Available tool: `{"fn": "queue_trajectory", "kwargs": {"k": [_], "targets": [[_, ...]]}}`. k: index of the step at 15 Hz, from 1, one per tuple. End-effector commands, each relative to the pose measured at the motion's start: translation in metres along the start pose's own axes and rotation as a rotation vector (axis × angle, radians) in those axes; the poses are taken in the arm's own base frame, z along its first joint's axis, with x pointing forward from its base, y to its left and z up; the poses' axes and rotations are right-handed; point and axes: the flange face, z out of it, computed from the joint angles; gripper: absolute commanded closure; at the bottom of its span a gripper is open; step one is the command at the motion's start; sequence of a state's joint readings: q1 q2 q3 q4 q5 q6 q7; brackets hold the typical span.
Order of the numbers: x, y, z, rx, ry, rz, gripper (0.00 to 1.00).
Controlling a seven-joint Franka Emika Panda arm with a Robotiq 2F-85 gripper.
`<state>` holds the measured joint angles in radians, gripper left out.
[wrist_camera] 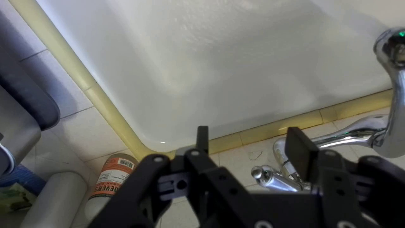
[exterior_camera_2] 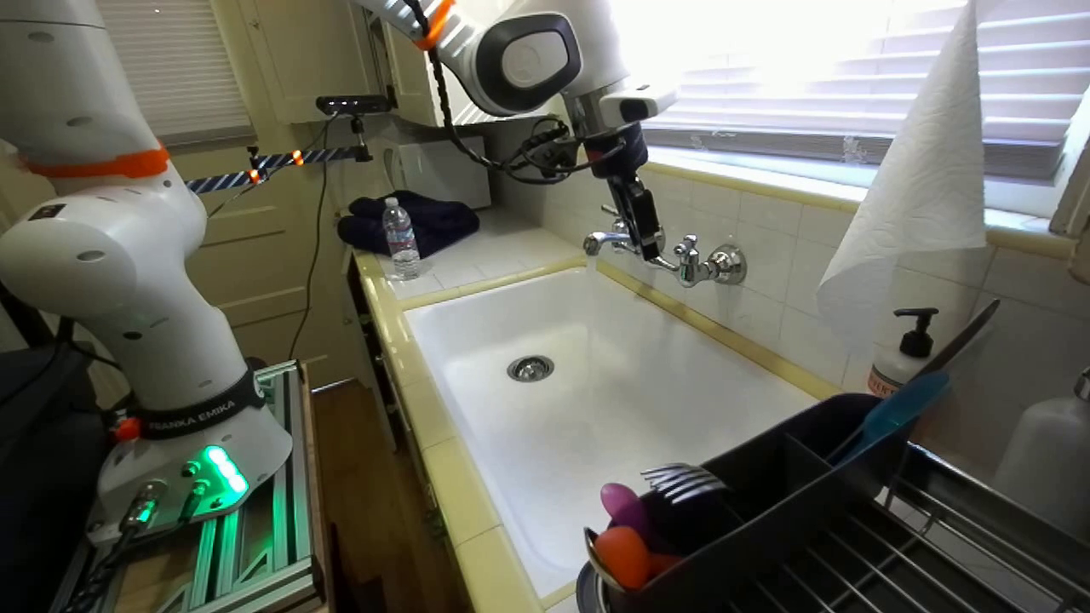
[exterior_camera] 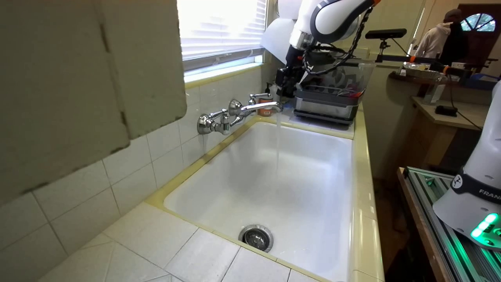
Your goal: Close the tap
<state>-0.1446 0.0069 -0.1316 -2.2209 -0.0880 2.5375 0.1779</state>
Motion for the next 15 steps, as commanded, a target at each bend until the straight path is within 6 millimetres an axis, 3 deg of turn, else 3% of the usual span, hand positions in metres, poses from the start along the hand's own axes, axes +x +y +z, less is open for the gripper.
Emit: {"fn": "queue_trajectory", "kwargs": {"k": [1,6,15], "targets": [[0.016,-0.009,0.01,0.001,-0.003,0.034,0.67],[0.028,-0.018,0.023,0.006,0.0,0.044,1.0],[0.044,-0.031,0.04,0.027,0.004,0.049,1.0]]}}
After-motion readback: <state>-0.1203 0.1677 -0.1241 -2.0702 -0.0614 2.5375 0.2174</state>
